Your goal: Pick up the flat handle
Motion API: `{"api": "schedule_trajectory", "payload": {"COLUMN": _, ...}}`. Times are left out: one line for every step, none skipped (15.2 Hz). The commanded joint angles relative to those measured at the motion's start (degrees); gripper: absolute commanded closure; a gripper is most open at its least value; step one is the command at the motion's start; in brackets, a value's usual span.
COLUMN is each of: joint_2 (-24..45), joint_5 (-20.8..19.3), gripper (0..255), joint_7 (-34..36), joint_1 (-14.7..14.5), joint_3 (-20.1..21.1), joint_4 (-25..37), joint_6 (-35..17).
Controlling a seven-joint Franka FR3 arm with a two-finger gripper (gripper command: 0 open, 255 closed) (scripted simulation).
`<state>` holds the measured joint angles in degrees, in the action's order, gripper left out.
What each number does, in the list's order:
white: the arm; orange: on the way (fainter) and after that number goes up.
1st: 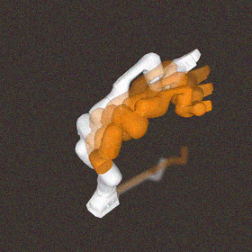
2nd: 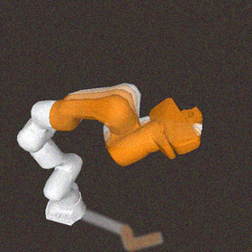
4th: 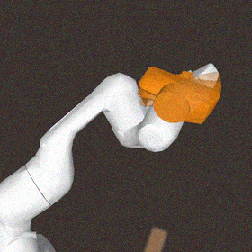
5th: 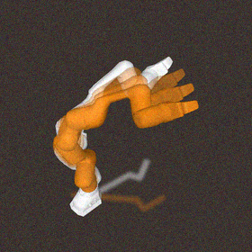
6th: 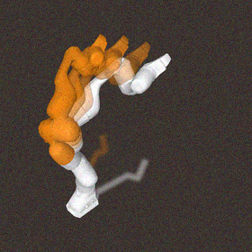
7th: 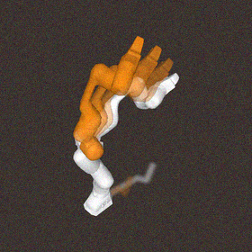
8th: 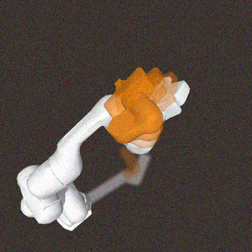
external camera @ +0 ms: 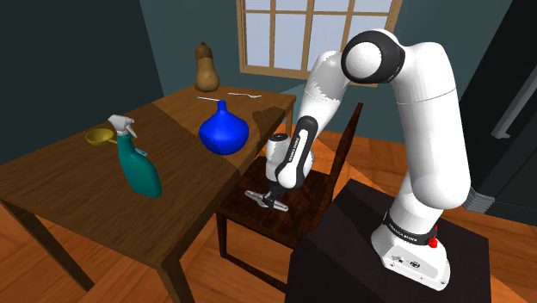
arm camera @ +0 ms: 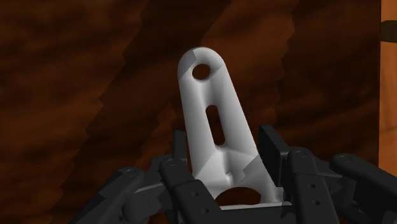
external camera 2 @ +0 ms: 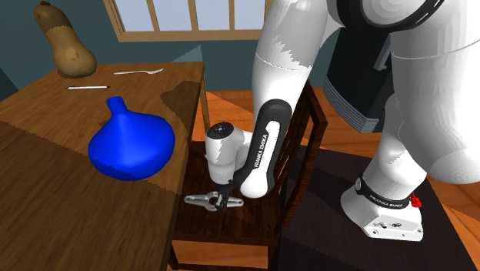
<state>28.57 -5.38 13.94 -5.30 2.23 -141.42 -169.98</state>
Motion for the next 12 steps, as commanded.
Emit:
{"api": "schedule_trajectory", "payload": {"joint_2": 0.12, "joint_5": 0.00, "gripper": 255, "joint_7": 0.01, "joint_1": -0.02, "joint_3": 0.00, "joint_4": -0.11, "joint_6": 0.00}}
{"api": "schedule_trajectory", "payload": {"joint_2": 0.08, "joint_5": -0.01, "gripper": 255, "joint_7": 0.01, "joint_1": -0.02, "joint_3": 0.00, "joint_4": -0.19, "joint_6": -0.04}}
{"api": "schedule_trajectory", "payload": {"joint_2": 0.36, "joint_5": 0.01, "gripper": 255, "joint_7": 0.03, "joint_1": -0.05, "joint_3": 0.01, "joint_4": 0.17, "joint_6": 0.05}}
{"api": "schedule_trajectory", "payload": {"joint_2": -0.58, "joint_5": 0.09, "gripper": 255, "joint_7": -0.04, "joint_1": 0.09, "joint_3": 0.17, "joint_4": -0.16, "joint_6": 0.66}}
{"api": "schedule_trajectory", "payload": {"joint_2": -1.52, "joint_5": 0.17, "gripper": 255, "joint_7": -0.11, "joint_1": 0.23, "joint_3": 0.33, "joint_4": -0.48, "joint_6": 1.29}}
{"api": "schedule_trajectory", "payload": {"joint_2": -2.46, "joint_5": 0.27, "gripper": 255, "joint_7": -0.20, "joint_1": 0.38, "joint_3": 0.50, "joint_4": -0.77, "joint_6": 1.94}}
{"api": "schedule_trajectory", "payload": {"joint_2": -3.39, "joint_5": 0.38, "gripper": 255, "joint_7": -0.28, "joint_1": 0.53, "joint_3": 0.67, "joint_4": -1.05, "joint_6": 2.59}}
{"api": "schedule_trajectory", "payload": {"joint_2": -4.33, "joint_5": 0.50, "gripper": 255, "joint_7": -0.38, "joint_1": 0.67, "joint_3": 0.85, "joint_4": -1.33, "joint_6": 3.25}}
{"api": "schedule_trajectory", "payload": {"joint_2": -5.26, "joint_5": 0.63, "gripper": 255, "joint_7": -0.48, "joint_1": 0.82, "joint_3": 1.03, "joint_4": -1.59, "joint_6": 3.92}}
{"api": "schedule_trajectory", "payload": {"joint_2": -6.18, "joint_5": 0.76, "gripper": 255, "joint_7": -0.59, "joint_1": 0.97, "joint_3": 1.21, "joint_4": -1.84, "joint_6": 4.60}}
{"api": "schedule_trajectory", "payload": {"joint_2": -7.11, "joint_5": 0.91, "gripper": 255, "joint_7": -0.71, "joint_1": 1.12, "joint_3": 1.39, "joint_4": -2.07, "joint_6": 5.29}}
{"api": "schedule_trajectory", "payload": {"joint_2": -8.02, "joint_5": 1.07, "gripper": 255, "joint_7": -0.83, "joint_1": 1.26, "joint_3": 1.57, "joint_4": -2.29, "joint_6": 5.99}}
